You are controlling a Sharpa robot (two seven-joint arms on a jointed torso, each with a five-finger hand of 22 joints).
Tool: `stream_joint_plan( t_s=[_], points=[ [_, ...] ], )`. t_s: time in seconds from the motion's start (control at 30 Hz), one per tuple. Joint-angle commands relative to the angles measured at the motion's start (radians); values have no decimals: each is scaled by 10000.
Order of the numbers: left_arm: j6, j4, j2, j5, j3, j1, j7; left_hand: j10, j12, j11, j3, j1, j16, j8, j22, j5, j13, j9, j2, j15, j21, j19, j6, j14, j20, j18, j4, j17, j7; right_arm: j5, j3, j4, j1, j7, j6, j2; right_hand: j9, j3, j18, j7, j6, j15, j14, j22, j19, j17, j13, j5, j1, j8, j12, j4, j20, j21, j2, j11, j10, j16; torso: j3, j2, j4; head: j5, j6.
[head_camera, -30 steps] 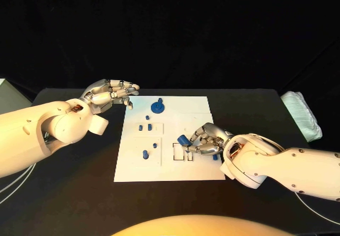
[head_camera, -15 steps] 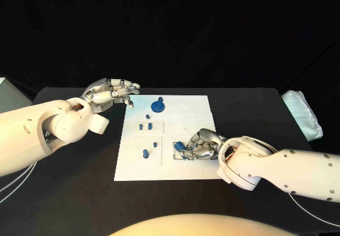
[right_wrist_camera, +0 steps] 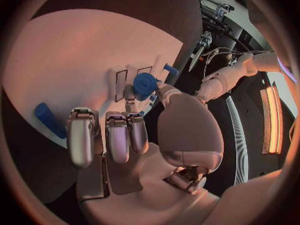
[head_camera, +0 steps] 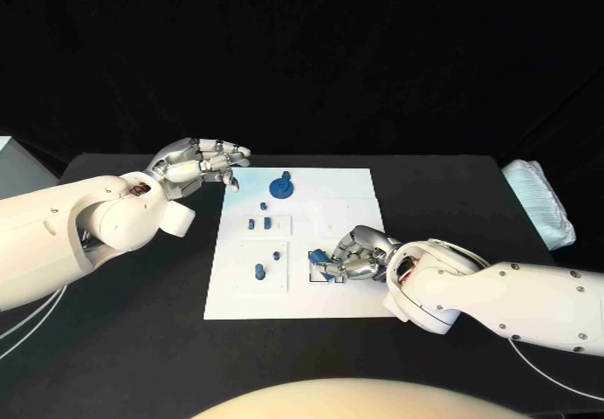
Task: Assemble the parts on the task board
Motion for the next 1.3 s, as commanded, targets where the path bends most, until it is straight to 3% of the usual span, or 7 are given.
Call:
stream_joint_plan(
  t_s=[0.03, 0.23, 0.37, 0.47, 0.63, 1.13, 1.3],
  points=[
    [136, 32, 5, -7, 5, 4, -1, -42, 44, -2, -7, 19, 46, 61, -11, 61, -13, -13, 116, -3, -43, 77, -71, -37, 5, 145, 72, 10, 20, -33, -23, -21, -44, -12, 51, 17, 542, 79, -170, -550, 482, -77, 1040, 1898, 700, 2635, 2450, -2, 14, 479, 44, -4, -103, 72, 134, -66, 930, 57, -3, 0, -3, 5, -14],
    [126, 34, 3, -8, 5, 4, -16, -46, 45, 0, -8, 16, 47, 60, -14, 61, -14, -14, 120, -2, -45, 79, -77, -37, 6, 145, 80, 10, 22, -68, -23, -9, -53, 17, 65, 46, 563, 36, -161, -534, 453, -70, 1040, 1883, 688, 2635, 2435, -264, -381, 548, 16, 11, -101, 29, -8, -55, 918, 57, -5, -8, -6, -4, -16],
    [122, 31, 3, -8, 5, 5, -25, -51, 46, 1, -10, 12, 49, 59, -17, 60, -14, -15, 126, -1, -49, 82, -83, -38, 7, 145, 93, 10, 24, -114, -23, 1, -55, 37, 185, 59, 597, -408, -145, -535, 406, -66, 1040, 1857, 666, 2635, 2406, -1333, -1033, 660, -37, 24, -93, -44, -130, -53, 893, 57, -5, -12, -1, -8, -18],
    [124, 28, -1, -8, 5, 5, -41, -51, 46, 1, -10, 12, 49, 59, -17, 60, -14, -15, 126, -1, -49, 82, -83, -38, 7, 145, 93, 10, 24, -185, -23, 17, -56, 59, 319, 59, 626, -946, -136, -531, 340, -68, 1040, 1842, 653, 2635, 2372, -634, -1515, 729, -97, 21, -101, -89, -220, -50, 863, 57, -5, -13, -1, -10, -19],
    [130, 26, -11, -8, 5, 5, -66, -65, 50, 6, -21, -8, 53, 61, -27, 58, -16, -19, 137, 5, -63, 89, -96, -41, 11, 145, 132, 10, 29, -425, -23, 76, -60, 105, 449, 0, 654, -1960, -130, -511, 252, -54, 1038, 1840, 645, 2626, 2345, -1095, -1844, 830, -158, 37, -84, -127, 8, -38, 837, 53, -5, -9, -9, 6, -10],
    [115, 21, -56, -8, 5, 5, -95, -82, 49, 8, -27, -9, 53, 62, -34, 58, -17, -21, 135, 7, -73, 90, -106, -49, 14, 144, 146, 9, 29, -674, -23, 423, -70, 941, 335, -558, 620, -2816, -115, -510, 99, -54, 1022, 1834, 634, 2558, 2355, -374, -452, 944, -194, -63, -83, -216, 516, -31, 833, 19, 6, -7, -7, 23, -14],
    [118, 16, -68, -8, 5, 5, -127, -82, 49, 8, -27, -9, 53, 62, -34, 58, -17, -21, 135, 7, -73, 90, -106, -49, 14, 144, 146, 9, 29, -541, -22, 541, -70, 1460, 436, -735, 526, -2364, -121, -516, 71, -61, 1023, 1862, 645, 2562, 2379, -1027, 816, 892, -175, -147, -91, -201, 471, -39, 847, 20, 5, -6, -17, 39, -28]
  ],
)
